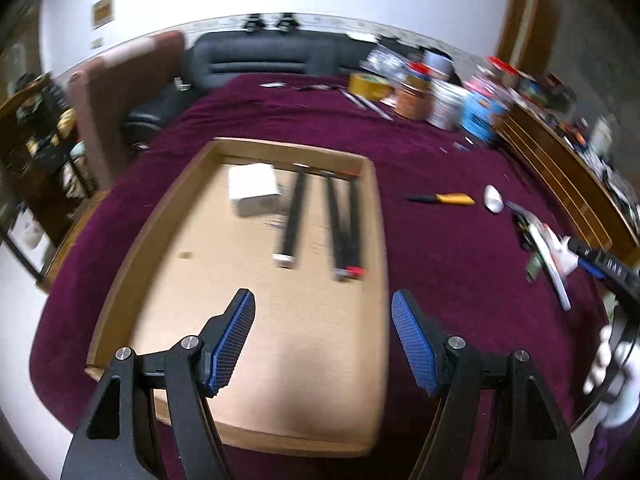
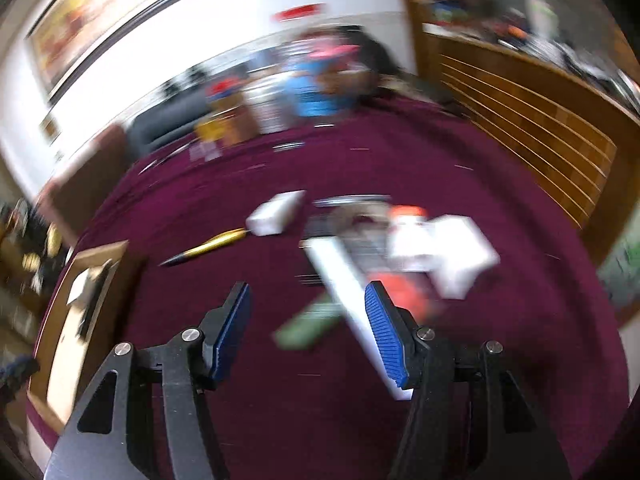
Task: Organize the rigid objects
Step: 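Move the right tool to the white tube and close on it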
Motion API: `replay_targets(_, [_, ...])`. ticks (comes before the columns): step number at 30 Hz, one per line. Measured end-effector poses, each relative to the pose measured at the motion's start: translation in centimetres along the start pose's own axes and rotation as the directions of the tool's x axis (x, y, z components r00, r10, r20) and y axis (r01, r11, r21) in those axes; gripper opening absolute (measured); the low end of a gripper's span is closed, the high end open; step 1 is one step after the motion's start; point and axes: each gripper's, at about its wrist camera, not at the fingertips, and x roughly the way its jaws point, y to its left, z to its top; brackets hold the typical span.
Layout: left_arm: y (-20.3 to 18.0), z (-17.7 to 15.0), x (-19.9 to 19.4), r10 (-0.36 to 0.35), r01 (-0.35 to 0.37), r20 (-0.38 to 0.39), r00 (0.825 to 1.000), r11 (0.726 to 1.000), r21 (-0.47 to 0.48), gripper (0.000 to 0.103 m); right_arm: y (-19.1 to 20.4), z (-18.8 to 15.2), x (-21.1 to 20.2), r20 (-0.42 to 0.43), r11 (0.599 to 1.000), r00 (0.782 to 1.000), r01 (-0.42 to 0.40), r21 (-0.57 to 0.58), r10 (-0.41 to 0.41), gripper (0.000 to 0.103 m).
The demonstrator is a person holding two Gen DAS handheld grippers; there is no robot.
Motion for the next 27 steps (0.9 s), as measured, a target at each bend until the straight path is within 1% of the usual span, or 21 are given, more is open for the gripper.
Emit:
replay_targets(2, [-2.0,-0.2,0.6,-0.024,0.025,-0.030,0.999,0.999,0.032,0.065,-3.4,0.2,-0.7,0.011,0.998,0.999,0.047,0.048,-0.047,0.057])
replay_targets(4, [-3.7,-0.5,1.1,-0.043,0.046,-0.059,0.997,0.997,0.059,0.065,-6.2,0.2,-1.4,0.013,0.994,0.997,0.068,0.090,-0.070,0.057])
replay_targets(7, [-6.7,-1.2,1.8,-0.060,0.071,-0.092,0.994,0.990,0.121,0.065,-7.5,-0.4,-1.9,0.001,0.992,0.998,0.060,0.111,-0.060,0.057])
replay_targets(9, [-8.1,-1.8,2.2,-0.068,0.084,-0.112,0.991,0.985,0.154,0.065,-7.2,-0.8,-1.8,-0.012,0.994,0.999,0.042,0.097,-0.041,0.057])
replay_targets(11, [-9.1,-2.3,2.5,-0.073,0.096,-0.133,0.988,0.980,0.172,0.065,-6.6,-1.0,-1.0,-0.039,0.998,0.999,0.007,0.060,-0.005,0.057])
replay_targets(14, [-9.7,-2.7,2.7,-0.069,0.097,-0.155,0.985,0.978,0.183,0.065,-4.8,-1.3,0.9,-0.103,0.999,0.994,-0.045,-0.005,0.045,0.057])
replay_targets(17, [-9.7,-2.8,2.5,-0.067,0.095,-0.160,0.985,0.979,0.179,0.065,-2.9,-1.5,2.6,-0.131,0.997,0.991,-0.034,-0.071,0.024,0.057])
replay_targets(18, [-9.7,-2.9,2.5,-0.064,0.092,-0.159,0.985,0.980,0.177,0.065,-2.2,-1.6,3.2,-0.151,0.995,0.988,-0.038,-0.088,0.024,0.053])
replay_targets(19, [-9.6,-2.9,2.5,-0.061,0.088,-0.158,0.986,0.981,0.175,0.065,-1.7,-1.8,3.5,-0.161,0.994,0.987,-0.041,-0.104,0.024,0.037])
replay_targets(20, [-9.5,-2.9,2.5,-0.056,0.083,-0.157,0.986,0.981,0.173,0.065,-1.2,-2.1,3.7,-0.175,0.992,0.984,-0.047,-0.121,0.026,0.028])
replay_targets(21, [-9.4,-2.9,2.5,-0.053,0.080,-0.158,0.986,0.982,0.172,0.065,-0.8,-2.5,3.8,-0.191,0.989,0.981,-0.066,-0.132,0.040,0.015])
replay_targets(22, [-9.4,-2.9,2.6,-0.052,0.080,-0.161,0.986,0.982,0.171,0.065,-0.2,-3.0,3.9,-0.216,0.985,0.973,-0.111,-0.135,0.080,0.015])
replay_targets(25, [-9.5,-3.1,3.0,-0.054,0.084,-0.173,0.984,0.982,0.170,0.065,0.9,-4.1,3.4,-0.242,0.971,0.963,-0.164,-0.176,0.118,0.015])
replay_targets(27, [-9.7,-3.2,3.3,-0.055,0.088,-0.182,0.982,0.981,0.175,0.065,1.2,-4.5,3.1,-0.274,0.962,0.948,-0.214,-0.170,0.163,0.015])
